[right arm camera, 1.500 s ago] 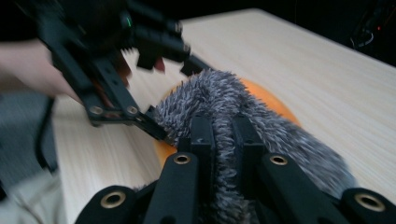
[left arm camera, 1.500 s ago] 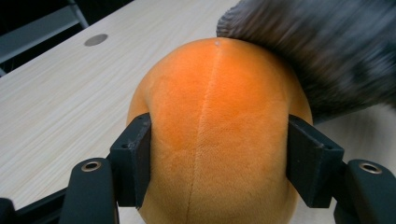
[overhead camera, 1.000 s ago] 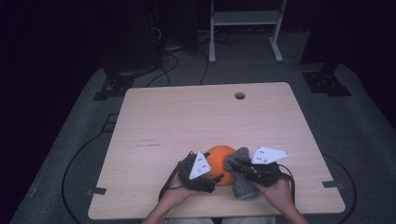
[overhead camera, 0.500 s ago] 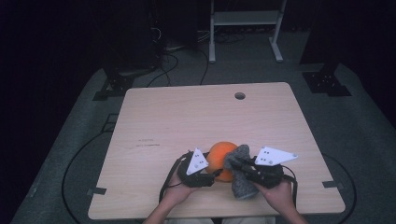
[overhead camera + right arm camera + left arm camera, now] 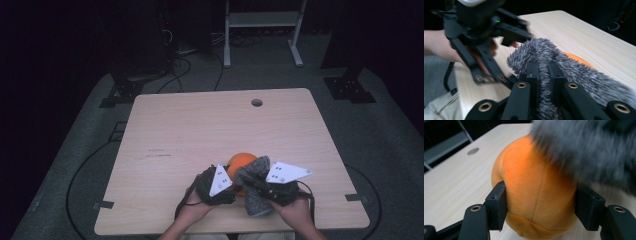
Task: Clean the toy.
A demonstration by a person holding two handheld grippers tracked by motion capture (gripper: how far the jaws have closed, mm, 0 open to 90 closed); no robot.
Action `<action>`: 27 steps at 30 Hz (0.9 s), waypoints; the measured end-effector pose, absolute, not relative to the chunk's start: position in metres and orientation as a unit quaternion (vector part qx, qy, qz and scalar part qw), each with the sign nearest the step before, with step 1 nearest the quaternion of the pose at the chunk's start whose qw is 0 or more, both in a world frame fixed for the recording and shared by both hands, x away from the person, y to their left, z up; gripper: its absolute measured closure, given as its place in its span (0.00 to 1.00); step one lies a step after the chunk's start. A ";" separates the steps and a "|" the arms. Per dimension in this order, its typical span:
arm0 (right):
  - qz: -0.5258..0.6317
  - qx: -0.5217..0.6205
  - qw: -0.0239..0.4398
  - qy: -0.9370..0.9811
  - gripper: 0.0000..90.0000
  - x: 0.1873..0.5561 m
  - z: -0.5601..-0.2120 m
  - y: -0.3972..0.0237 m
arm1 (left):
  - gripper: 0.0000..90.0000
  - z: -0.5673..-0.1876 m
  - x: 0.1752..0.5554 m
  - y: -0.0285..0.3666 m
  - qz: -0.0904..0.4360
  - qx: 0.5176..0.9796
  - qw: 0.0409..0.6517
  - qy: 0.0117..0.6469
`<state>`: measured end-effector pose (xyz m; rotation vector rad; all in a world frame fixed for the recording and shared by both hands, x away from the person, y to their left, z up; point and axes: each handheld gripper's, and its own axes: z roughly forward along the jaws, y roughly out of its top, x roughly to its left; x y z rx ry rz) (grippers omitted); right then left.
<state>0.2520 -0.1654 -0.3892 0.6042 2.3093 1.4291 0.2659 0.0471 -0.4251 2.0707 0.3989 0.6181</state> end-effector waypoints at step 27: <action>0.507 0.280 0.135 0.804 0.90 0.279 -0.414 -0.187 | 0.14 -0.431 0.287 0.070 0.190 0.826 0.490 0.203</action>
